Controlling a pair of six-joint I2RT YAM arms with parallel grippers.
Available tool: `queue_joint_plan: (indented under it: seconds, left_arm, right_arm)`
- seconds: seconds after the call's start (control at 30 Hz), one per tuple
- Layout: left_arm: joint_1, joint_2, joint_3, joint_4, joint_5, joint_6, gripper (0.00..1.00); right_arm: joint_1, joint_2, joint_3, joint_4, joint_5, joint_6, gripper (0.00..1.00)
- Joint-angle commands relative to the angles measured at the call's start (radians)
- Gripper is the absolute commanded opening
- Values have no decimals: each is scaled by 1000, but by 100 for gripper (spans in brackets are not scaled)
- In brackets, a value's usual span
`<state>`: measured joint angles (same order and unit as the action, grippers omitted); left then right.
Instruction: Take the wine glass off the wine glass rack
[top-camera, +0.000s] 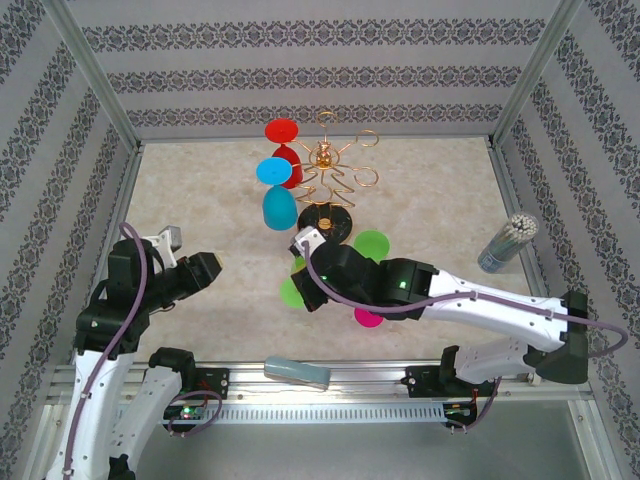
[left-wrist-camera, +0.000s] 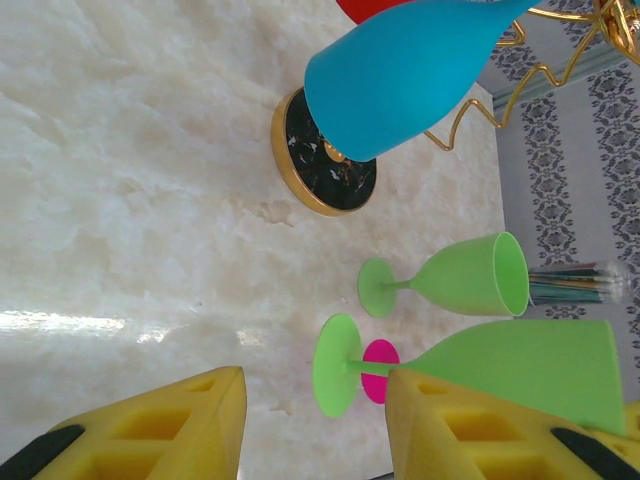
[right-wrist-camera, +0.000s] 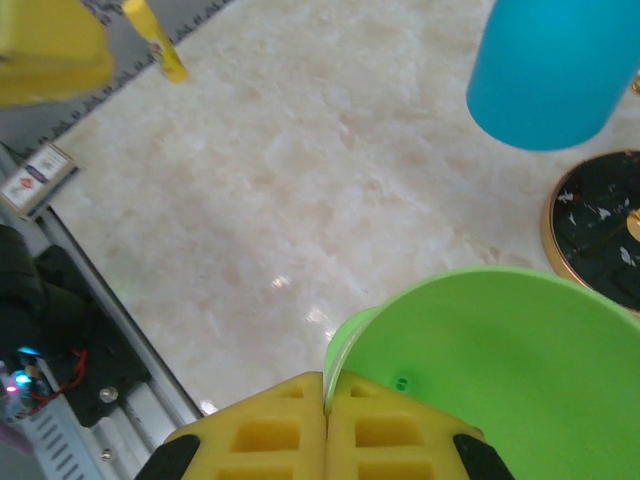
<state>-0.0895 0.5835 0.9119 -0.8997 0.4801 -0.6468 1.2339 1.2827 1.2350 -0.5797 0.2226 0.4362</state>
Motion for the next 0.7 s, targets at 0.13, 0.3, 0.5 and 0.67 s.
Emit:
queue_joint_plan:
  seconds: [0.13,0.3,0.5,0.67]
  left_arm:
    - [10,9,49,-78,-61,89,42]
    - [10,13,65,-88,-82,114,42]
    - [10,13,67,-89,-96,126,42]
    - [10,13,64,-88,-105,130,43]
  right_arm:
    - [-29,37,28,-51,68,25,0]
    - [-58,51,21,-60,87,38,0]
    - [-88,68,12,-51,108,40,0]
    - [-108,98,9,-48,116,30,0]
